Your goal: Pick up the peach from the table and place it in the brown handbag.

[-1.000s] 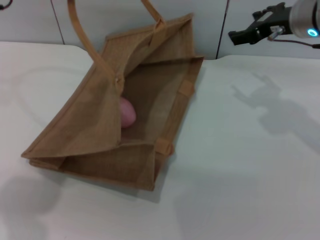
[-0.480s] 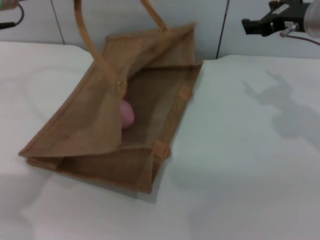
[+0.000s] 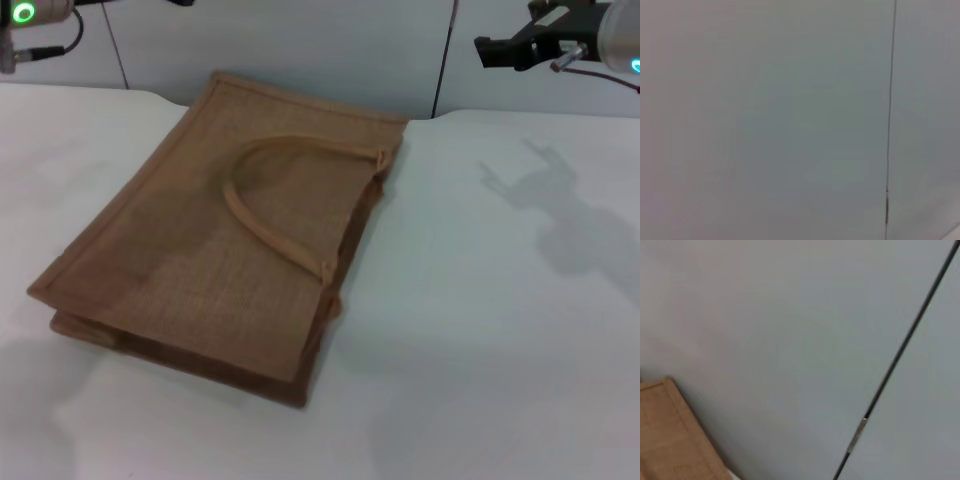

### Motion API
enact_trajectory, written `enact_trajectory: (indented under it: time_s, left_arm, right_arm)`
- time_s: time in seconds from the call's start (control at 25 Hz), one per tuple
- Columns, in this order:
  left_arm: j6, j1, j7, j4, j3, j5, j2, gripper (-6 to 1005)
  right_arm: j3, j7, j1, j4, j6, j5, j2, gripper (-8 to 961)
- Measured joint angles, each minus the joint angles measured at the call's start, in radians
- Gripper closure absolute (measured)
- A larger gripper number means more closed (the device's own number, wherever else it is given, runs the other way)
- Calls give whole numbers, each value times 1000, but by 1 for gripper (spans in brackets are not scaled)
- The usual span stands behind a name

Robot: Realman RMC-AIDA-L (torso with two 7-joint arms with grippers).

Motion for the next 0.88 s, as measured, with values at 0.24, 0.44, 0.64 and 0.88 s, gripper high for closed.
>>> enact_trajectory:
  time_s: [0.24, 0.44, 0.64, 0.88]
  left_arm:
    - [47, 130, 326, -103, -13, -390, -2, 421]
    - [58, 178, 634, -280, -20, -667, -2, 260]
    - [45, 195, 875, -455, -35, -871, -3, 181]
    - [-5, 189, 1222, -711, -34, -1200, -5, 182]
  right_arm:
    - [-52, -31, -98, -46, -166, 126, 3, 138]
    - [-138, -127, -192, -90, -345, 251, 3, 138]
    - [-260, -159, -241, -83, -577, 296, 3, 138]
    - [-395, -149, -278, -24, -869, 371, 4, 138]
